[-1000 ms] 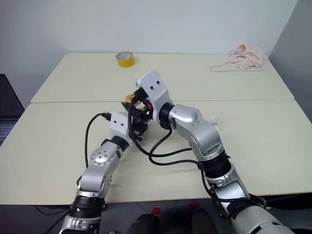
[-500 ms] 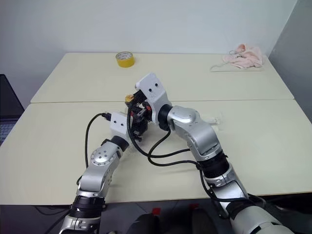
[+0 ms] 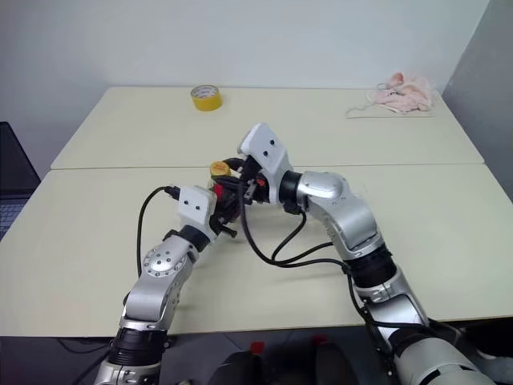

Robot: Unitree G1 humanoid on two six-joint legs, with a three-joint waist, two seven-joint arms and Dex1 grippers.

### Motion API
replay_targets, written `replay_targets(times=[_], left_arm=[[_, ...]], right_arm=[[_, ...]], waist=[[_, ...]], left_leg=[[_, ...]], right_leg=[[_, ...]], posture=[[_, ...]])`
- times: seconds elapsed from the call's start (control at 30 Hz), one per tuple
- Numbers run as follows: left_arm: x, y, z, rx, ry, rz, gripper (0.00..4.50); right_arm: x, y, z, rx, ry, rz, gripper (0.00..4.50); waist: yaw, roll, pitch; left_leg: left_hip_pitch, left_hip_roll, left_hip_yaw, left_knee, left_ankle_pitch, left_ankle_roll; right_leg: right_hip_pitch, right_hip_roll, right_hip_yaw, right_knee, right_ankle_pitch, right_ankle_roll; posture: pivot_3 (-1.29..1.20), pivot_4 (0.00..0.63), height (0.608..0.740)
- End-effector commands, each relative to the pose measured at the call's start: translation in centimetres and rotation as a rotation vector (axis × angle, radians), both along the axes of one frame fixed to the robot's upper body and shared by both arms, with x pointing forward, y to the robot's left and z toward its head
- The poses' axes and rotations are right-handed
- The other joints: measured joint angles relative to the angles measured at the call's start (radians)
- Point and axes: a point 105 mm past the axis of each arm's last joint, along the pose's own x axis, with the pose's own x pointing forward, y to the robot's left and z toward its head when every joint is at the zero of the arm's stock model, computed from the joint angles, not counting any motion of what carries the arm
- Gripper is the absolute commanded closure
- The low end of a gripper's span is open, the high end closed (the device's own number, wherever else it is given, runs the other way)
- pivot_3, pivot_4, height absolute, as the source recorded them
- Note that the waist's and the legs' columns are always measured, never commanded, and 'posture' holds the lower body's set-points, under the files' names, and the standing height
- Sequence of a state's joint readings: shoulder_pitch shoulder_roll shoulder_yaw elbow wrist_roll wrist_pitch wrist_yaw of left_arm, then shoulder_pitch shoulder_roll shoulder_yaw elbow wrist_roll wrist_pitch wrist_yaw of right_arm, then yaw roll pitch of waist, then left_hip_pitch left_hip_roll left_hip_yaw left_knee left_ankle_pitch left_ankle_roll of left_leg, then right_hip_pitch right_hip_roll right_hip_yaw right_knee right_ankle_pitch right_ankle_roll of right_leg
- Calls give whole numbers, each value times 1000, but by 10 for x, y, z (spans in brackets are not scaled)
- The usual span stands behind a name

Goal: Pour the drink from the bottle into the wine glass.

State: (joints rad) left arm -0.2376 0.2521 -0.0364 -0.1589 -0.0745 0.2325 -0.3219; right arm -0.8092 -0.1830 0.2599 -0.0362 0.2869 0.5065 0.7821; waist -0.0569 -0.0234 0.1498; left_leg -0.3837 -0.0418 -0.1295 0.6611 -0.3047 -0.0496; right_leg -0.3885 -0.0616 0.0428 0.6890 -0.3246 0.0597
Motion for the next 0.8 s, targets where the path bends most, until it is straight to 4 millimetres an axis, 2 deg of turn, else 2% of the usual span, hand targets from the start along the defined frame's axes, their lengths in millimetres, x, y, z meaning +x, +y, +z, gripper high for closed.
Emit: replay_targets(times=[0.03,0.2,0.43,0.47,0.7,0.73,0.8], left_arm=[[-1,13,10,-19,-23,39,3518],[-3,12,9,-22,-13,28,3530],[-5,8,8,-31,-6,6,3530],[-5,7,8,-33,-5,2,3530],[-7,5,8,-40,-5,1,3604],[-7,6,9,-42,-8,8,3604],[-7,7,10,-48,-13,26,3604]], right_arm=[[-22,11,13,-3,-152,214,3251],[-22,14,1,-91,-270,306,3251],[-23,18,-2,-108,-255,354,3251],[-21,18,0,-100,-246,342,2516],[-15,16,6,-38,-174,221,216],[-11,15,9,-9,-152,156,0],[-1,12,15,48,-100,28,0]], waist=[[0,0,0],[0,0,0],[0,0,0],[0,0,0],[0,0,0],[0,0,0],[1,0,0]], left_leg=[[0,0,0,0,0,0],[0,0,0,0,0,0],[0,0,0,1,0,0],[0,0,0,1,0,0],[0,0,-1,1,0,0],[0,0,-1,1,0,0],[0,0,-1,1,0,0]], right_leg=[[0,0,0,0,0,0],[0,0,0,0,0,0],[0,0,0,0,0,0],[0,-1,-1,0,0,0],[0,-1,-1,0,0,0],[0,-1,-1,0,0,0],[0,-3,-1,0,0,0]], posture=[[0,150,740],[0,150,740],[0,150,740],[0,150,740],[0,150,740],[0,150,740],[0,150,740]])
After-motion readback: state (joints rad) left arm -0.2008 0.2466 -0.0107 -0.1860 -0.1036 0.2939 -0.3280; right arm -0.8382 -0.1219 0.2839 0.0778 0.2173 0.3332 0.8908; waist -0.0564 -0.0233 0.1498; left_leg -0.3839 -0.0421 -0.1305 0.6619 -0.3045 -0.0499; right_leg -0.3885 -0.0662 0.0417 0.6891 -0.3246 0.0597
